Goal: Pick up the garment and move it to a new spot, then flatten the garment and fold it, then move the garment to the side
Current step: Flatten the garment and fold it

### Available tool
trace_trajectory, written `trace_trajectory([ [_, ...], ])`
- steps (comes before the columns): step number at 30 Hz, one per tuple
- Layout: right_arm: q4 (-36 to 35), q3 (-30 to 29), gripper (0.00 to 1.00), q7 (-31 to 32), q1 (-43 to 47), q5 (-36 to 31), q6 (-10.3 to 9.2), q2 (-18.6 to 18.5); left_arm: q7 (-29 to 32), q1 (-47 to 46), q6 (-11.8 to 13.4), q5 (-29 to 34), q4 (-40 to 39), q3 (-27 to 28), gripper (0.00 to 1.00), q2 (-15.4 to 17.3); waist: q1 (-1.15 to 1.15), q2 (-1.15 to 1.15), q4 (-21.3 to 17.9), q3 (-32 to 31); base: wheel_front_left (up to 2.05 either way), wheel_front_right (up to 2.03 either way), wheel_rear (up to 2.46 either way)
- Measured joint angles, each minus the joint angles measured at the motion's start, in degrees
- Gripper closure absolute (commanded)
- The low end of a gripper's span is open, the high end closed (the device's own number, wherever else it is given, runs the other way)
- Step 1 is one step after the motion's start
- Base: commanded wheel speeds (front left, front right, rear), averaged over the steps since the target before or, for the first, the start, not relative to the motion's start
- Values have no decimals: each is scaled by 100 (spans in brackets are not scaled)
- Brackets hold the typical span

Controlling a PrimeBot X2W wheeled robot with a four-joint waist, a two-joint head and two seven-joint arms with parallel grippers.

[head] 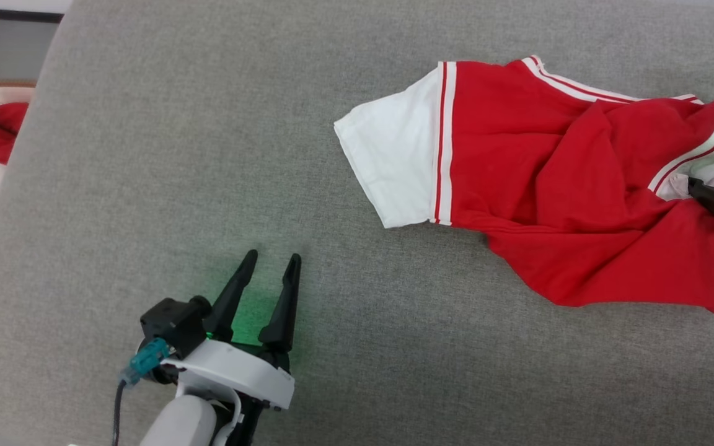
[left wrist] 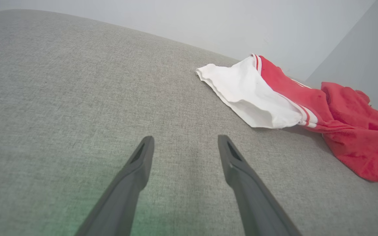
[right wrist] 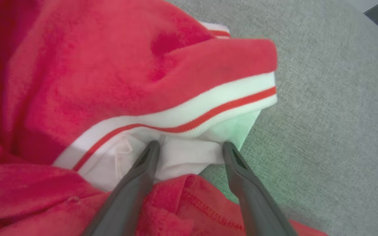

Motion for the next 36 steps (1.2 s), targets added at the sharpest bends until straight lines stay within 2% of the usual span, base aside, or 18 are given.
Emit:
trace_trajectory([
  [2, -31, 19, 0, 92, -1, -21, -1, 3, 0, -8, -10, 11, 30, 14, 0, -41, 0, 0, 10, 29, 0, 0, 0],
  [3, -48, 22, 9, 104, -2, -32, -1, -8, 0, -13, -27, 22, 51, 26, 0, -54, 0, 0, 15, 43, 0, 0, 0],
  [4, -66, 25, 54, 110, -3, -63, -1, -16, 0, -21, -40, 37, 67, 40, 0, -63, 0, 0, 21, 59, 0, 0, 0],
  [5, -92, 32, 54, 110, -4, -80, -1, -23, 0, -28, -53, 54, 77, 58, 0, -75, 0, 0, 26, 76, 0, 0, 0],
  [7, -127, 19, 98, 67, -5, -80, -1, -33, 0, -41, -59, 58, 113, 84, 0, -94, 0, 0, 35, 102, 0, 0, 0],
  [8, -127, 19, 100, 67, -5, -80, -1, -33, 0, -41, -59, 58, 113, 84, 0, -94, 0, 0, 35, 102, 0, 0, 0],
  [15, -137, -77, 100, -349, -4, -197, 0, 35, 0, -101, -111, 127, 193, 188, 0, -156, 0, 0, -18, 113, 0, 0, 0],
  [21, -113, -314, 100, -920, -58, -336, 0, 130, 0, -102, -146, 182, 226, 245, 0, -181, 0, 0, -136, 34, 0, 0, 0],
  [29, -189, -1001, 100, -1796, -328, -548, 0, 198, 0, -69, -155, 208, 204, 348, 0, -175, 0, 0, -323, -69, 0, 0, 0],
  [36, 73, -1602, 100, -1850, -225, -693, 0, 138, 0, -28, -160, 218, 194, 370, 0, -165, 0, 0, -419, -104, 0, 0, 0],
])
